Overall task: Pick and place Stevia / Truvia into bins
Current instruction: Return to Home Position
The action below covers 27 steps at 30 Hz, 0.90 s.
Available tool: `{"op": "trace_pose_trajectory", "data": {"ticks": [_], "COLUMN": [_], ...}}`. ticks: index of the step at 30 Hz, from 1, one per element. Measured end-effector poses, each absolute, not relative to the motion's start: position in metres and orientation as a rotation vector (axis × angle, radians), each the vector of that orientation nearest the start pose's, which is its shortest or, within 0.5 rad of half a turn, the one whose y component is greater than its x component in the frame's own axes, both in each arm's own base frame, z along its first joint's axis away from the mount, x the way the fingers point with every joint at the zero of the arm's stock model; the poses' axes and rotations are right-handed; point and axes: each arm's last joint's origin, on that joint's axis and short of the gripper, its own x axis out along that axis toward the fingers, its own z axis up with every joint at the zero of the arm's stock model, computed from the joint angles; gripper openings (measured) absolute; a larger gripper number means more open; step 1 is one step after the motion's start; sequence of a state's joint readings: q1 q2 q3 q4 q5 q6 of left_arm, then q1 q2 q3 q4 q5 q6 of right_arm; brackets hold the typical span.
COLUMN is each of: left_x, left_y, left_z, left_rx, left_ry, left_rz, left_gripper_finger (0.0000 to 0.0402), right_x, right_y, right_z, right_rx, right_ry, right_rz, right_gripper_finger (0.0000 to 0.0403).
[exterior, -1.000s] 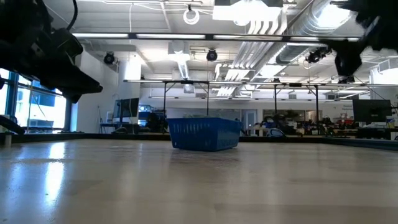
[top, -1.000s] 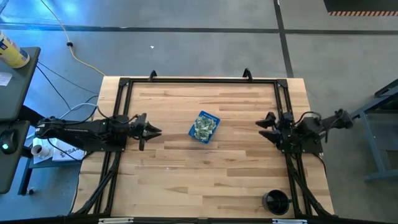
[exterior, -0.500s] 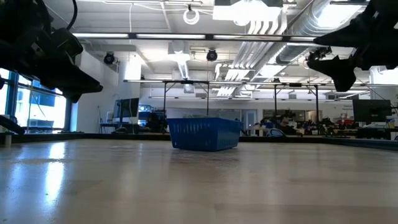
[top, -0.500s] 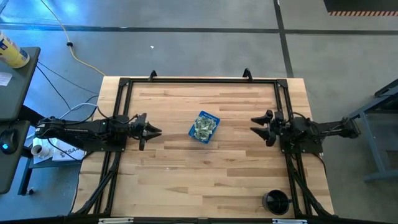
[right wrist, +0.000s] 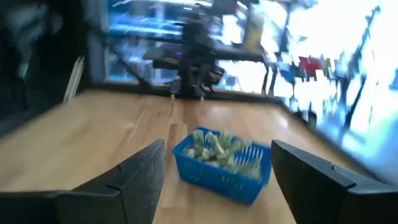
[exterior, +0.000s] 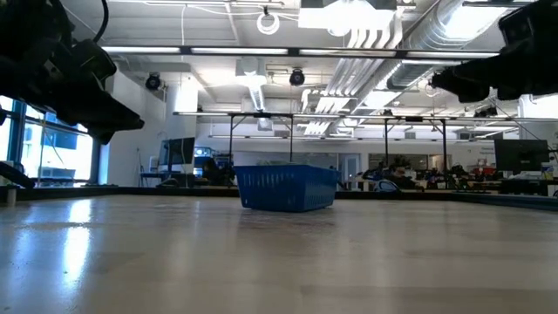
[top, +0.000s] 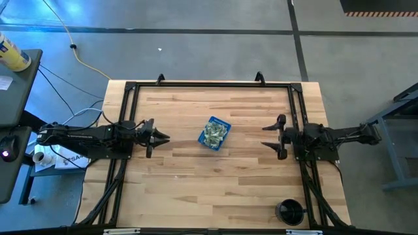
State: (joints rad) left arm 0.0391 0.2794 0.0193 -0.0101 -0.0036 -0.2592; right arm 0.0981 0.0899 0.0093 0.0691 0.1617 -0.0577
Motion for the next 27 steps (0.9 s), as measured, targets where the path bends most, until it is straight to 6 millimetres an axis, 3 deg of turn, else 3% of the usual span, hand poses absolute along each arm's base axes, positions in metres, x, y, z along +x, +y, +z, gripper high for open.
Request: {"op": "trace_pose_trajectory", "data": {"ticks": [4, 12, 27], "left_x": [0.1115, 0.1115, 0.1115], "left_y": [0.0045, 0.0045, 0.0045], "left_z": [0.1455, 0.1455, 0.1455], "left_rx": [-0.262, -0.262, -0.262], "left_ry": [0.263, 0.263, 0.263], "left_rz": [0.078, 0.078, 0.078], "left_gripper_finger": [0.0111, 0.0111, 0.0111], "right_x": [0.1020, 0.1028, 0.1028], "right_y": [0.0060, -0.0001, -0.0003], "right_z": [0.1678, 0.1625, 0.1620], "right_rx": [-0.218, -0.025, -0.028], "right_ry": [-0.004, 0.049, 0.055], "right_rz": [-0.017, -0.056, -0.053], "right_gripper_finger": [0.0278, 0.0277, 0.0278]}}
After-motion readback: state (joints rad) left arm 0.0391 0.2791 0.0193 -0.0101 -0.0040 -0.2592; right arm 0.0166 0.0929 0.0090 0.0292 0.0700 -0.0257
